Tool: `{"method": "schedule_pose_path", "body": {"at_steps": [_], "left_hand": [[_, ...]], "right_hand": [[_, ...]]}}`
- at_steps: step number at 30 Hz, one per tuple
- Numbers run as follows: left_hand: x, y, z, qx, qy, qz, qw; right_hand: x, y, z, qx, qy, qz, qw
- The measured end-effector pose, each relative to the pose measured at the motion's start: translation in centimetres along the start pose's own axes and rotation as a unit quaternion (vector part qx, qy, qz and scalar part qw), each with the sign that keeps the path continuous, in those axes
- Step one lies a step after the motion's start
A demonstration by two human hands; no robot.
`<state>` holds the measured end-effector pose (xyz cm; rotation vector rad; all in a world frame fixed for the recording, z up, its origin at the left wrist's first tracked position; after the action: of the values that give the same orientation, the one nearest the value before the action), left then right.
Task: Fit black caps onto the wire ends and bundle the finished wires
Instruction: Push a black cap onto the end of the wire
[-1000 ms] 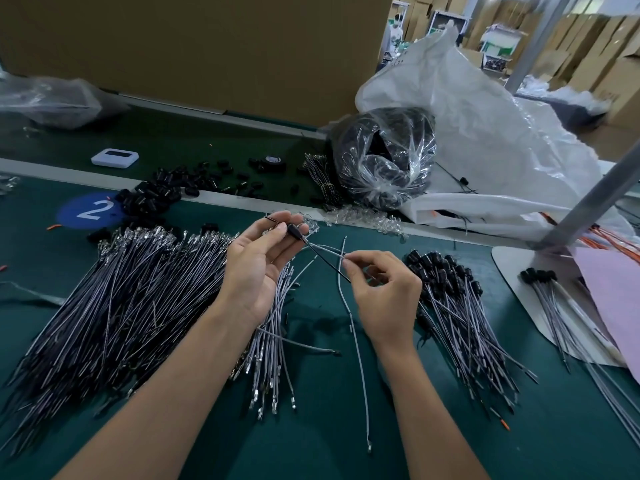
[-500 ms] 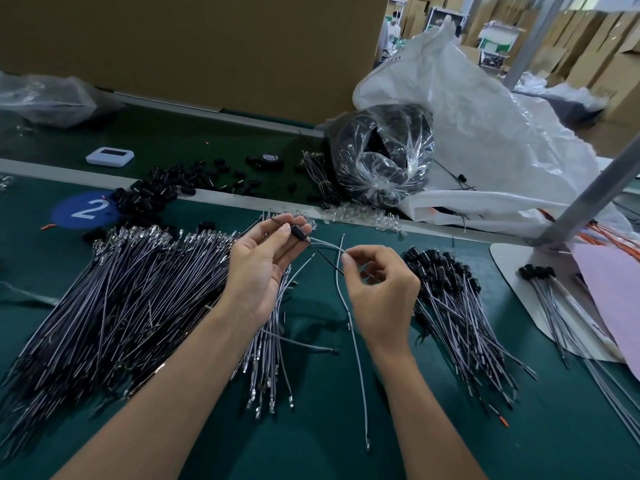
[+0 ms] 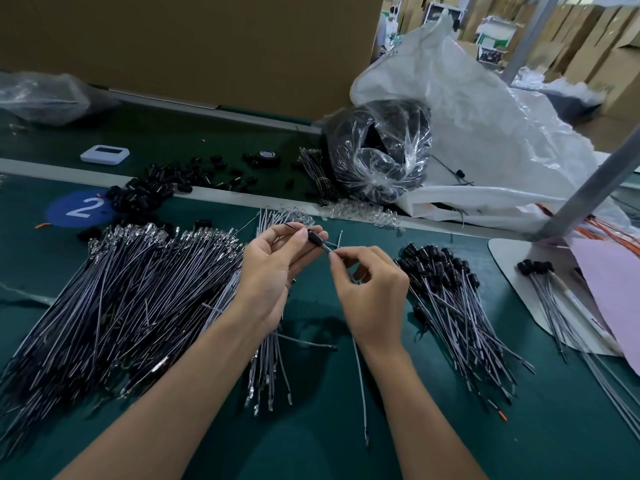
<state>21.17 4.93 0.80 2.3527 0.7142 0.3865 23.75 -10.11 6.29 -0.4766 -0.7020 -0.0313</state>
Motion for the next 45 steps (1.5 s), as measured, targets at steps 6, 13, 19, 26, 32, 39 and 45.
{"method": "schedule_pose_path", "body": {"at_steps": [6,13,19,26,32,39,45], "left_hand": [[-0.1,0.3,0.2,-0.010,0.000,0.013,1.000],[-0.4,1.0,0.8,-0.015,0.003,0.038,0.999],[-0.5,1.0,1.4,0.031,-0.020,0.061,0.997],[-0.6,0.8,1.4,0.050,-0.028,0.051,0.997],[0.0,-0.6,-1.8,0.083,0.041,-0.009,0.996],[1.0,-5.2,-4.2,-0.008,0.059,-0.143,0.988],[0.4,-3.2,-1.0,0.054,-0.087,-0.048,0.994]], "right_hand": [[-0.1,-0.5,0.3,0.007,-0.002,-0.026,1.000],[0.0,-0.5,0.0,0.009,0.013,-0.019,1.000],[0.3,0.2,-0.4,0.039,0.041,0.027,0.998],[0.1,-0.1,0.7,0.012,-0.002,0.025,1.000],[0.3,-1.0,0.1,-0.051,0.000,-0.027,0.998],[1.1,0.5,-1.9,0.115,0.095,0.081,0.985],[0.7,2.1,-4.4,0.540,0.300,0.105,0.780]]}}
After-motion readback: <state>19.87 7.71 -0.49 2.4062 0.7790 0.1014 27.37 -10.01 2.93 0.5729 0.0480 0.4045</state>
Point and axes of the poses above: each hand's wrist, its own x-axis towards the middle knuckle, its own y-axis out of the palm, z = x × y, the point moved 10 cm from there along x, towards the middle knuckle, and after that the axes turned 7 degrees about y, right-handed, at the moved point
